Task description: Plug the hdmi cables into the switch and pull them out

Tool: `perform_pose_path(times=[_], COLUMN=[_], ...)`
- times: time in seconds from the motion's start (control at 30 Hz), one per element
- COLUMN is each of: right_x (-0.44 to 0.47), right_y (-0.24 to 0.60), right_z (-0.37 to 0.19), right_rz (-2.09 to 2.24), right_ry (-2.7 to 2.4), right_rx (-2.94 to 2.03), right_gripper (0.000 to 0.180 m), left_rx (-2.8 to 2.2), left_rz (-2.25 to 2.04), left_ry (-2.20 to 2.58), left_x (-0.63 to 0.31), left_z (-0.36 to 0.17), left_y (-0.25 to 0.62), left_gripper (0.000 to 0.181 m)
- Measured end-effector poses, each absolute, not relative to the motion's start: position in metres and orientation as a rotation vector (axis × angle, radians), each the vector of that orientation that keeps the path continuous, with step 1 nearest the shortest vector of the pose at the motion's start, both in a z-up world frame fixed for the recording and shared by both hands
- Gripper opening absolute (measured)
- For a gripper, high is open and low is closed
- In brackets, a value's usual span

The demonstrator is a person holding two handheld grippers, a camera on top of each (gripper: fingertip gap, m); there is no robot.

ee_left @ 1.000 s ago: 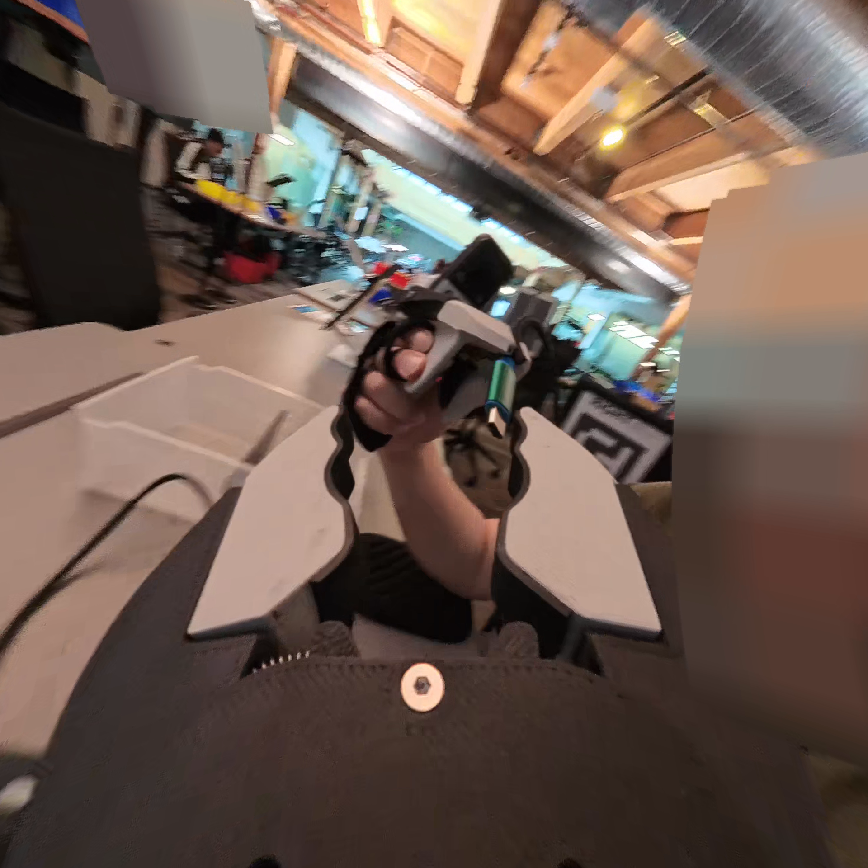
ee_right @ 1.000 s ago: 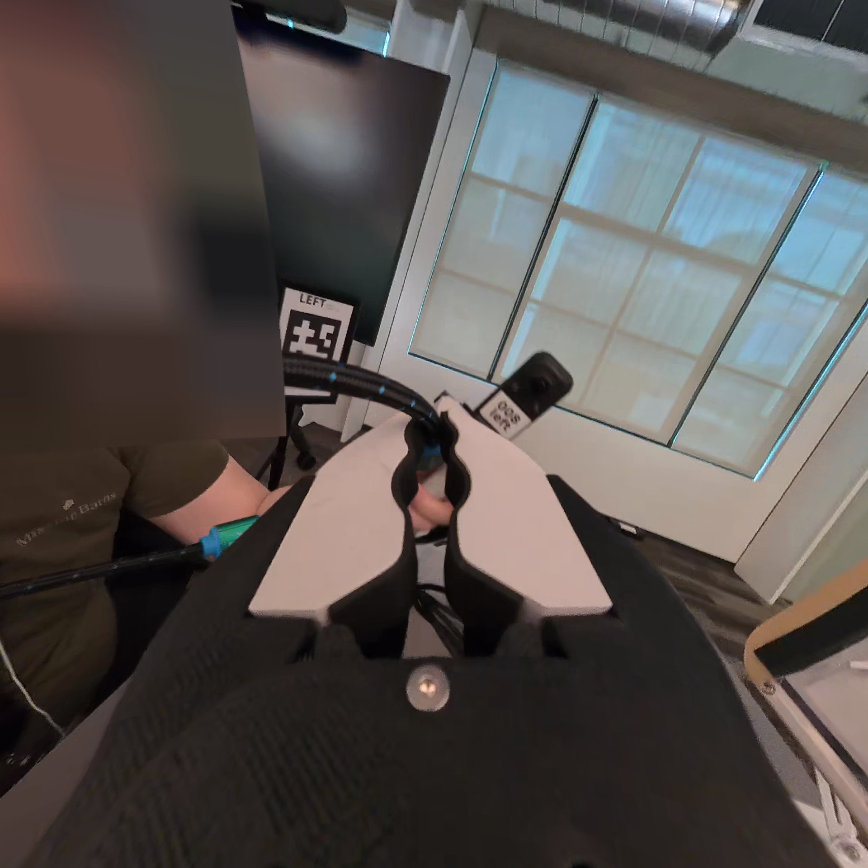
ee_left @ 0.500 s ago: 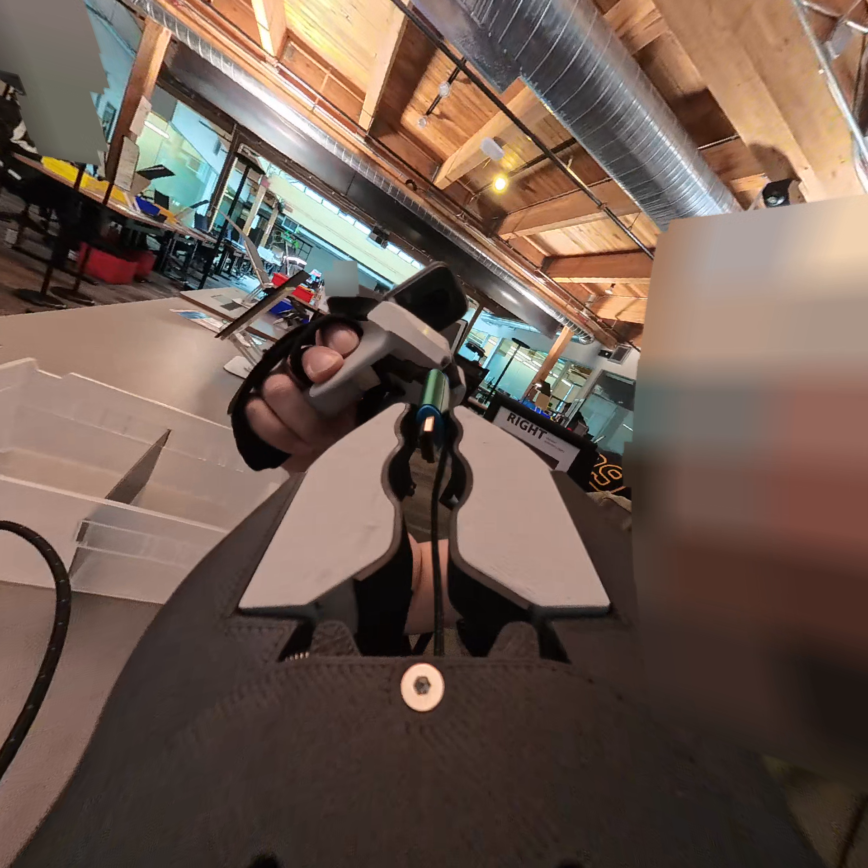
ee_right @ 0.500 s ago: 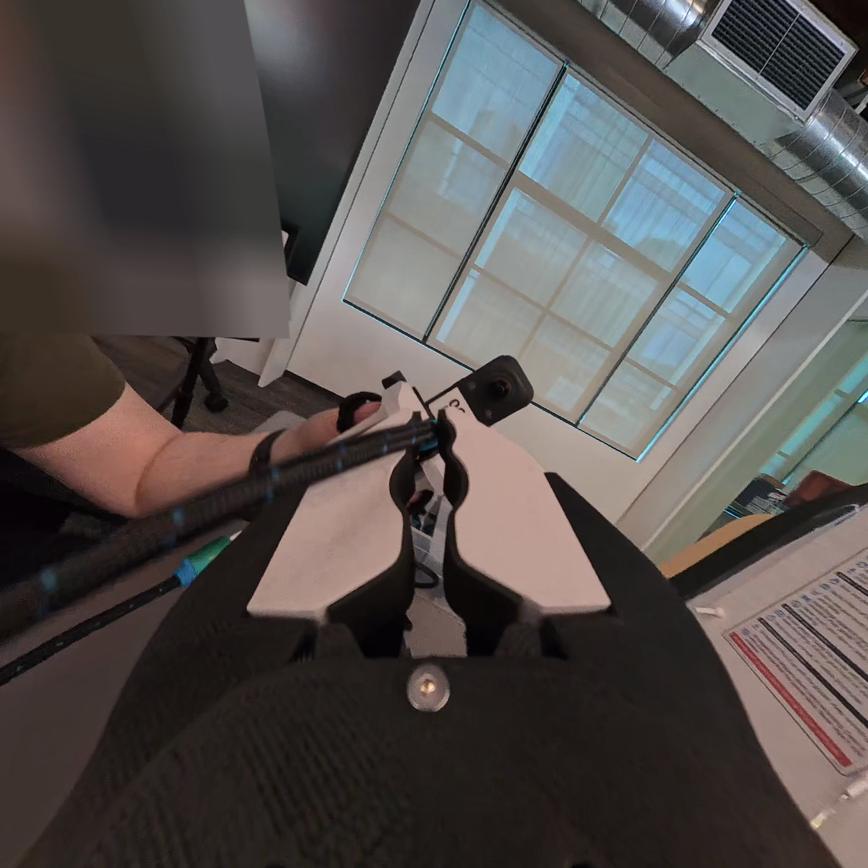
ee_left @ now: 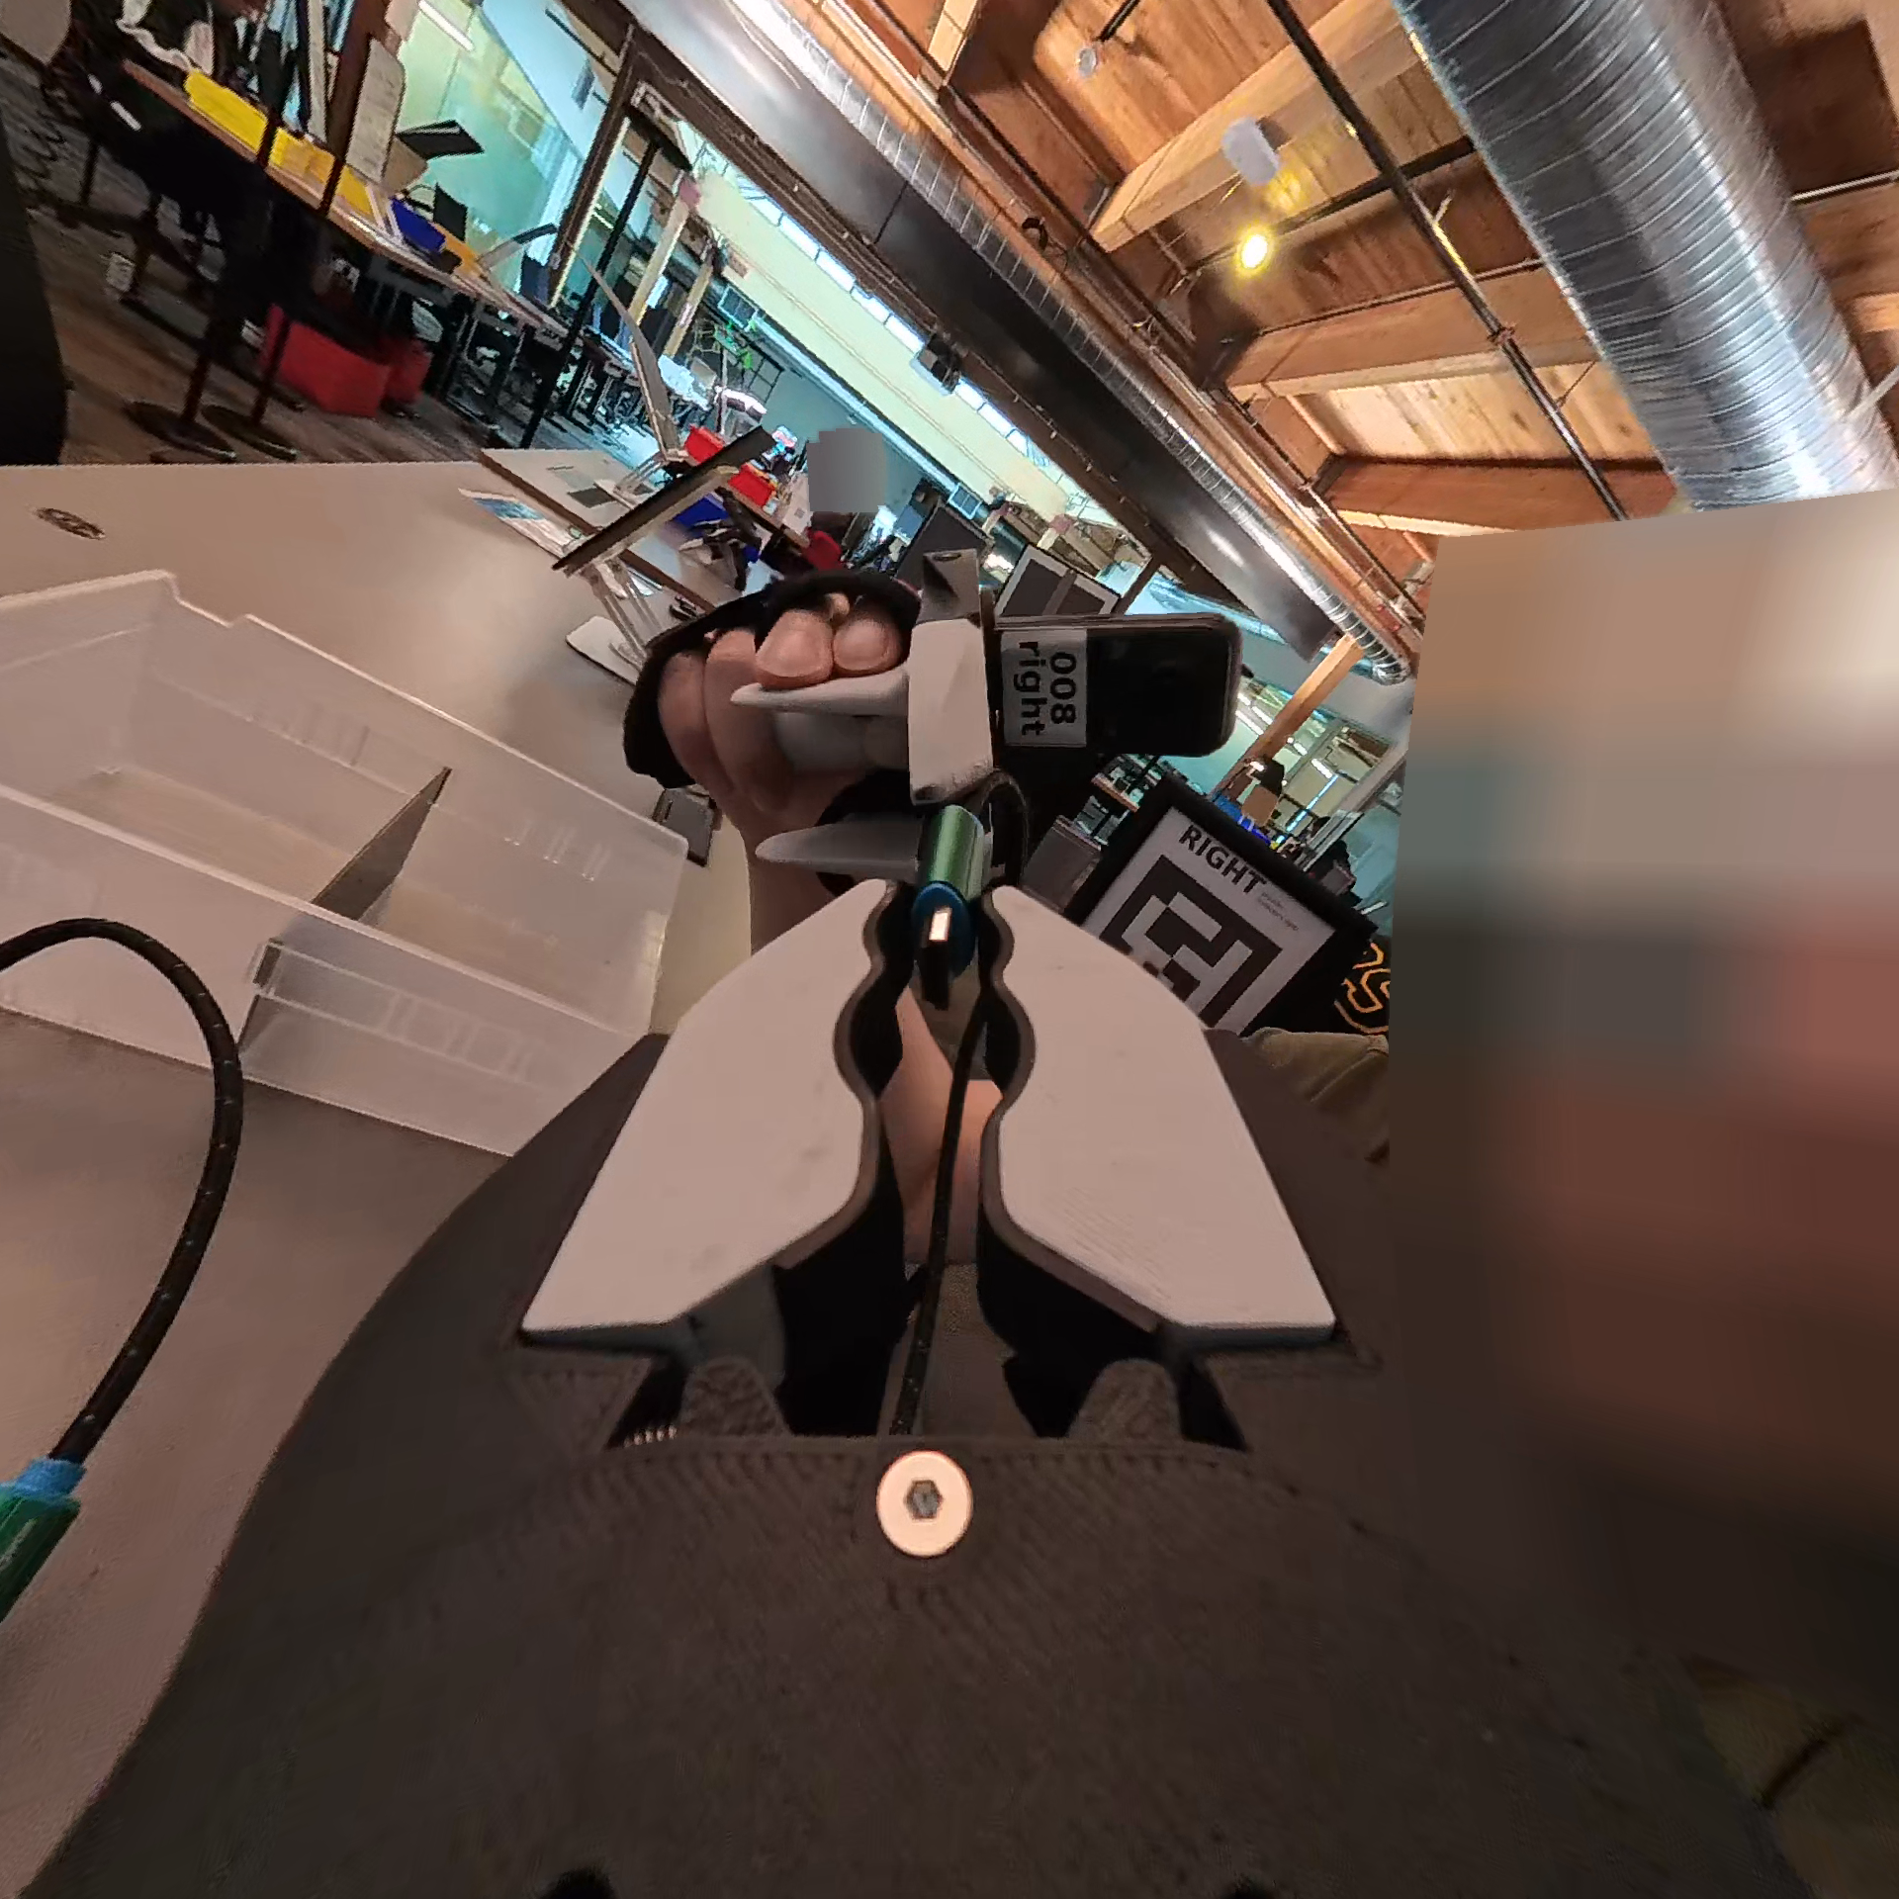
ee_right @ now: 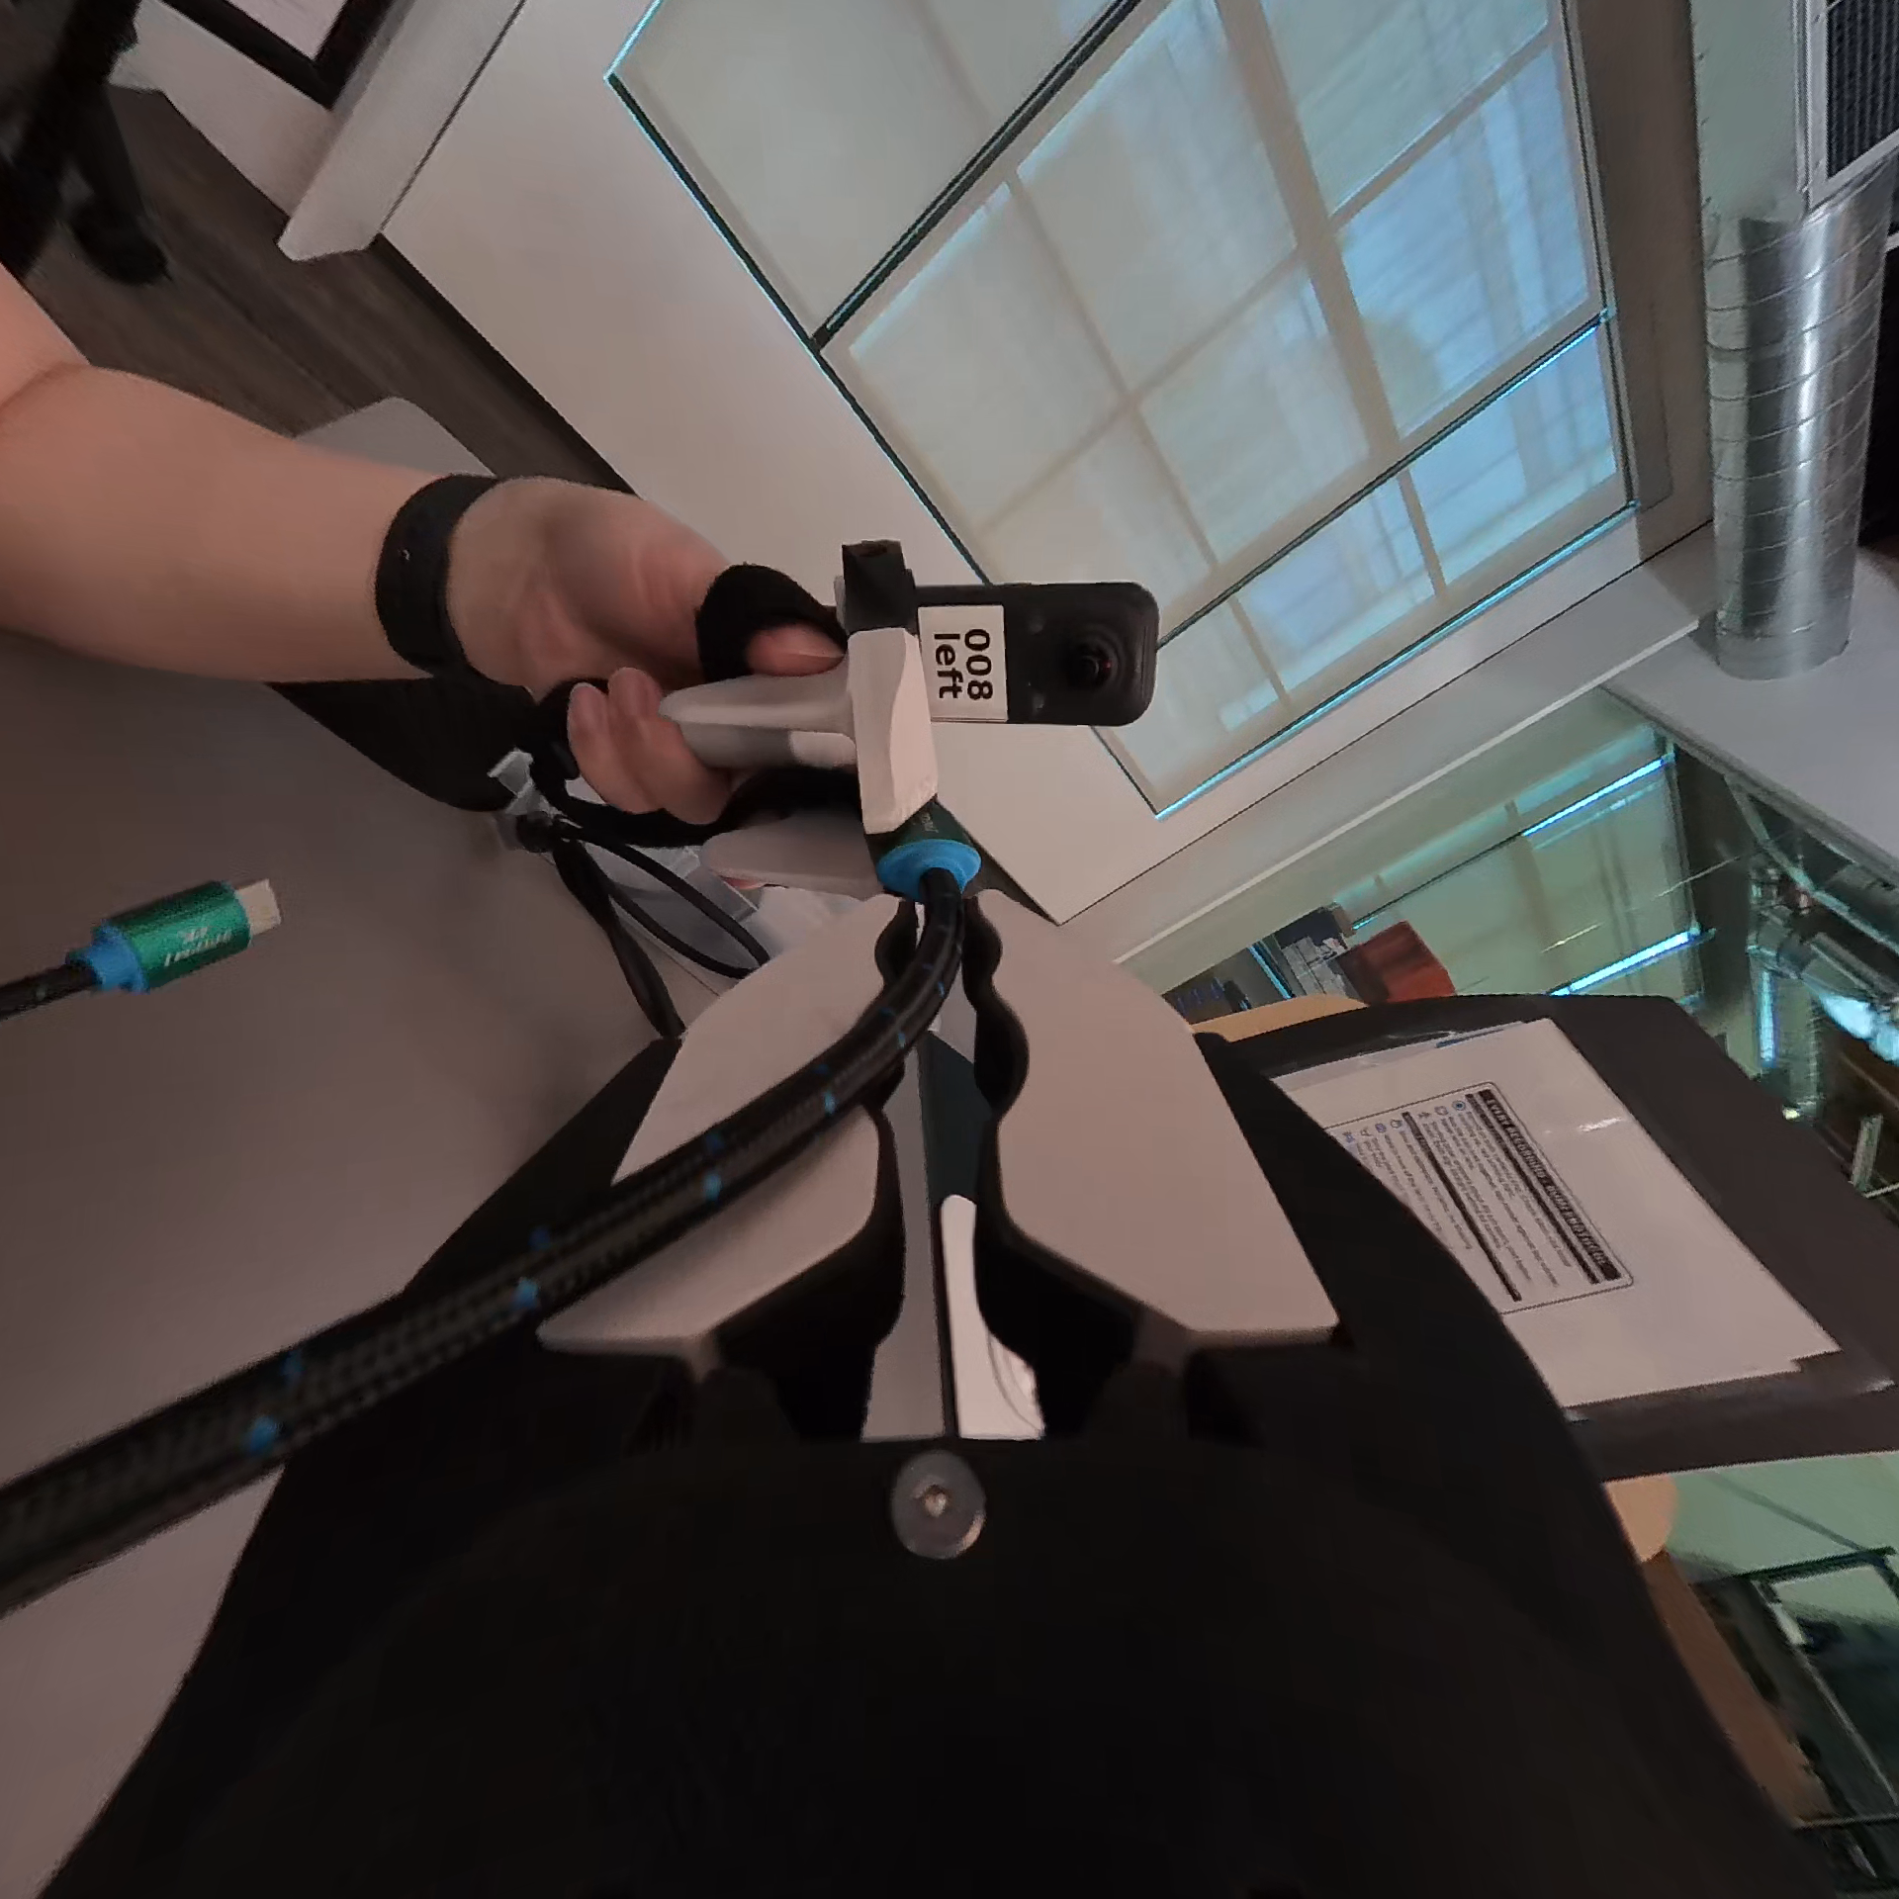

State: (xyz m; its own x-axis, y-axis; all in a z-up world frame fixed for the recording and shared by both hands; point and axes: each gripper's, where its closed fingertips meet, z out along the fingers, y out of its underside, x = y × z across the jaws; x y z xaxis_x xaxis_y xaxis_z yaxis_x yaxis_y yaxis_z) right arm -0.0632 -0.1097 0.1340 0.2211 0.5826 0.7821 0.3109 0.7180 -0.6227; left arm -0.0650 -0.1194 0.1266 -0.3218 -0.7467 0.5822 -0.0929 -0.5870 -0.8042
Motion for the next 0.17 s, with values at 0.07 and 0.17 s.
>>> perform_pose_path(times=[0.07,0.17], right_x=[-0.0645,-0.0653], right_y=[-0.1097,-0.1097], right_z=[0.1338,0.1318], right_rz=[0.208,0.190], right_ry=[-1.376,-1.386], right_rx=[-0.794,-0.779], right_gripper=[0.009,0.009], left_rx=[-1.479,-1.492], left_rz=[-1.966,-1.979], left_ry=[1.079,1.082], left_x=[-0.0660,-0.0666], left_z=[0.1262,0.1247], left_y=[-0.1189,-0.1179], left_gripper=[0.011,0.011])
